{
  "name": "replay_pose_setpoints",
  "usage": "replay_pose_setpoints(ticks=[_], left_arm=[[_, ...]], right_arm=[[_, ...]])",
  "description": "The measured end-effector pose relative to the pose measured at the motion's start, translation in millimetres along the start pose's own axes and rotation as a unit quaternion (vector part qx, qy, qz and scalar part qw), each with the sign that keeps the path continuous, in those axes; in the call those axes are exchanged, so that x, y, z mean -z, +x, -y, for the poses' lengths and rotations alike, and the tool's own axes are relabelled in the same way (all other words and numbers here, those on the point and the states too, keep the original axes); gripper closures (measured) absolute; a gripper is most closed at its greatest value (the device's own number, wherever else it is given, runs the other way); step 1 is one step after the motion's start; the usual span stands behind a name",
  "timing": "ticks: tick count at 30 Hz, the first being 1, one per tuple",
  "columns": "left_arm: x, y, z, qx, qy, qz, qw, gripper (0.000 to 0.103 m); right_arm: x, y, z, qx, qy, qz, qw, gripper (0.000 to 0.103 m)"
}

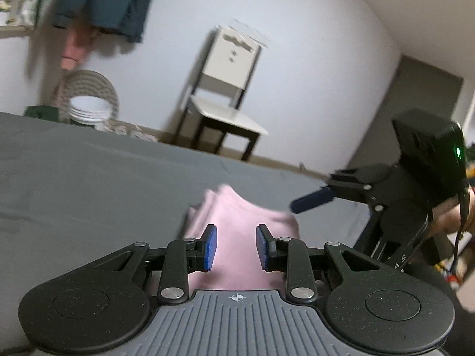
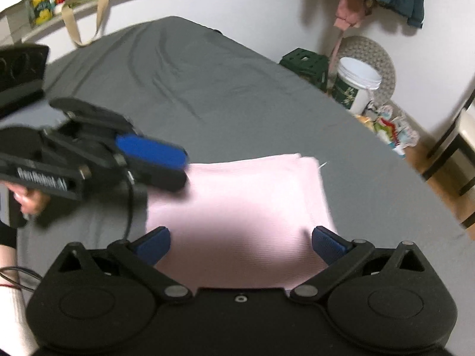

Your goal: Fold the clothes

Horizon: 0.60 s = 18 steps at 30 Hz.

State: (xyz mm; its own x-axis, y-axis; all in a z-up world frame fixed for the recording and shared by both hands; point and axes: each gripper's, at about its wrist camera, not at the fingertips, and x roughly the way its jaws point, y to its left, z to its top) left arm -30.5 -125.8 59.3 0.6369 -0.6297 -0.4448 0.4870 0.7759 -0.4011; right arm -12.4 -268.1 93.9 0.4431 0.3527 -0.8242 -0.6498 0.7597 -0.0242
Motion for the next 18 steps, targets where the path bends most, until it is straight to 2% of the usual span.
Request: replay_pose_setpoints(ticks=[4, 7, 14, 18], left_arm=[[5, 17, -13, -0.031, -0.042, -0.048, 0.9975, 0.075], [9, 22, -25, -0.026, -0.073, -0.063, 0.995, 0.075], [11, 30, -18, -0.036, -0.034, -0.077, 0.9958, 0.075], [5, 30, -26, -0.026, -0.045, -0.081, 0.9953, 0.075]], right_arm=[[6, 14, -1, -0.018, 0.012, 0.004, 1.0, 0.0], [9, 25, 1, -0.029, 0.017, 0.01, 0.999, 0.0], [25, 37, -9, -0.009, -0.019, 0.043, 0.999, 0.0], [29, 29, -5, -0.011, -0.022, 0.039, 0.999, 0.0]])
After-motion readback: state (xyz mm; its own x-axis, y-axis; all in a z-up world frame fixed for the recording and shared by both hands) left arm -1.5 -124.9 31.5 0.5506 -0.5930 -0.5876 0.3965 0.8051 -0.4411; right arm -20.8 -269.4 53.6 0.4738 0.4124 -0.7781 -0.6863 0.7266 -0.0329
